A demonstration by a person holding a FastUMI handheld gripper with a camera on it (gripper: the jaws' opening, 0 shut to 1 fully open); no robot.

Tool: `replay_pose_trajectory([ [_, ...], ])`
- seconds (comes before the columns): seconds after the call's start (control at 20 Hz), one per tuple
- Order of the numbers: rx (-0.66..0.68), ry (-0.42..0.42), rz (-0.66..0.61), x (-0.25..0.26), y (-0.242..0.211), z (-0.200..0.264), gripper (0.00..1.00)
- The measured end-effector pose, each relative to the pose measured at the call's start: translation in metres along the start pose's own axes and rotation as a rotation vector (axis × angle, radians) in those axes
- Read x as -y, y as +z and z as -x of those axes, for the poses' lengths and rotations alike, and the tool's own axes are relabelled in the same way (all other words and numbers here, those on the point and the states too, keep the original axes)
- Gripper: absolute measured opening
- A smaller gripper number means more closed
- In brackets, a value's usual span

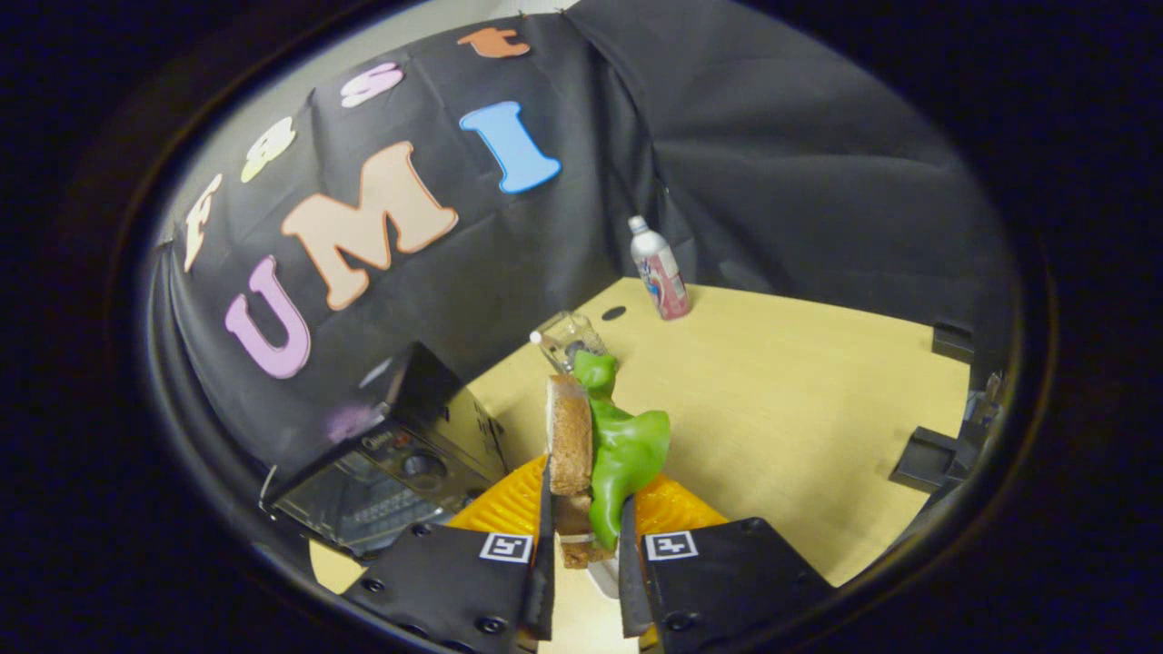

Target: Open the toaster oven, put the food inside, and close the toaster oven door.

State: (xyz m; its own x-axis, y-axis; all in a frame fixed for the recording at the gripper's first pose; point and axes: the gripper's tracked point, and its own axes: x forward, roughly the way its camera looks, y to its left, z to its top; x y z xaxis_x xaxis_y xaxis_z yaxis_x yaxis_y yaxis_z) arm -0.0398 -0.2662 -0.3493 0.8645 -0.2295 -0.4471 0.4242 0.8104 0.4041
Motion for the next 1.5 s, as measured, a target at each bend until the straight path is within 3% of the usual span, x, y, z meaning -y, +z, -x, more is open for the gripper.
replay_pose_trajectory([
  [0.35, 0.04, 0.05, -0.081, -0.045, -0.005, 0.04, 0.31],
  [0.9, -0.15, 0.198, -0.062, -0.138, -0.116, 0.086, 0.31],
  [1.15, -0.228, 0.268, -0.087, -0.184, -0.156, 0.081, 0.31],
  [1.5, -0.242, 0.307, -0.219, -0.232, -0.17, 0.032, 0.31],
])
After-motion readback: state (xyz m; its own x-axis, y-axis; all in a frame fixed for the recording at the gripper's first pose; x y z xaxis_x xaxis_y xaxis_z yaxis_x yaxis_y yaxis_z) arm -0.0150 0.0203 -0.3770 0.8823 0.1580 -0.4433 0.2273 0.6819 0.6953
